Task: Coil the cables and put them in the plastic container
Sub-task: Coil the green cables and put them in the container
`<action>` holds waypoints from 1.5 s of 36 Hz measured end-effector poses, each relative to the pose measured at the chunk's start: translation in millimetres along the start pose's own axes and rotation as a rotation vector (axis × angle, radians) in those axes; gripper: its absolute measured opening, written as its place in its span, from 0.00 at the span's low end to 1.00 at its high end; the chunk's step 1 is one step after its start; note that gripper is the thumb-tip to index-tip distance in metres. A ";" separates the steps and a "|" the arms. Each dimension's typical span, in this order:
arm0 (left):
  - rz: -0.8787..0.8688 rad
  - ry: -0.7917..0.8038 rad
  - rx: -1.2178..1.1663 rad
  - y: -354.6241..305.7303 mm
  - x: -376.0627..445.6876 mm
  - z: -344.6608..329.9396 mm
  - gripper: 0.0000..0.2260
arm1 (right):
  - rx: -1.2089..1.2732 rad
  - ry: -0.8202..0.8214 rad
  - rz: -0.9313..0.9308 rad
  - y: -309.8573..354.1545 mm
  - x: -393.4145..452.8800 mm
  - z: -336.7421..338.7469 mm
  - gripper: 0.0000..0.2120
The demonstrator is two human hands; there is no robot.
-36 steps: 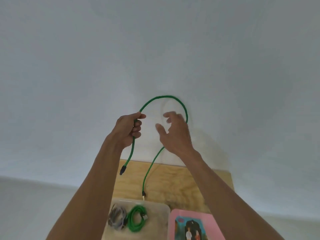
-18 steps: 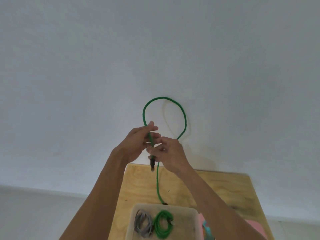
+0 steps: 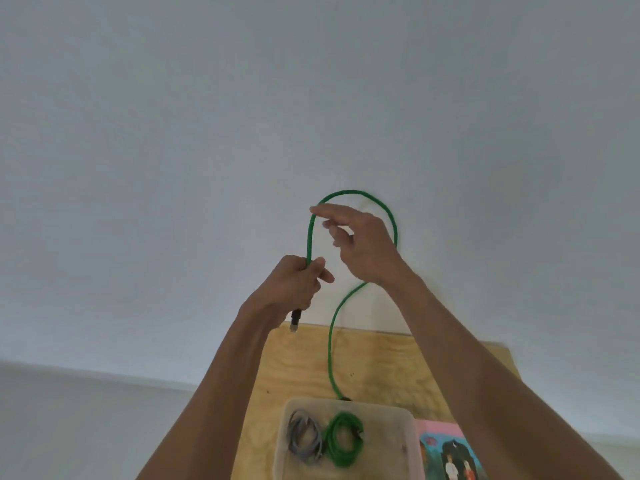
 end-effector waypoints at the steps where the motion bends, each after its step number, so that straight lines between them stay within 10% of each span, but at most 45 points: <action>1: -0.014 0.047 -0.045 -5.8 -4.7 -3.7 0.20 | 0.026 0.046 -0.017 -2.3 6.0 -2.4 0.19; 13: -0.340 0.023 -0.464 -75.6 -9.3 1.7 0.14 | 0.196 0.073 -0.076 -9.9 7.4 -27.0 0.27; 23: -0.456 -0.072 -0.588 -102.2 23.3 12.4 0.11 | 0.242 0.016 -0.141 -17.9 -5.5 -28.8 0.11; 38: -0.607 -0.071 -0.086 -126.9 56.4 17.3 0.11 | 0.119 -0.109 -0.147 -29.8 -7.0 13.1 0.06; 48: -0.512 -0.032 0.450 -122.9 63.4 16.3 0.10 | -0.147 -0.004 0.107 14.9 37.0 63.7 0.07; 54: -0.208 0.313 0.005 -108.4 47.9 -8.5 0.34 | 0.011 -0.022 0.161 42.6 60.3 93.6 0.07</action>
Point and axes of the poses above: each hand's wrist, its own x-axis towards the middle knuckle, its own z-axis out of the back of the hand, y = z × x, the point moved 7 cm from there along x, towards the middle knuckle, and after that the axes turned 4 degrees about -z, right-handed, at the moved point
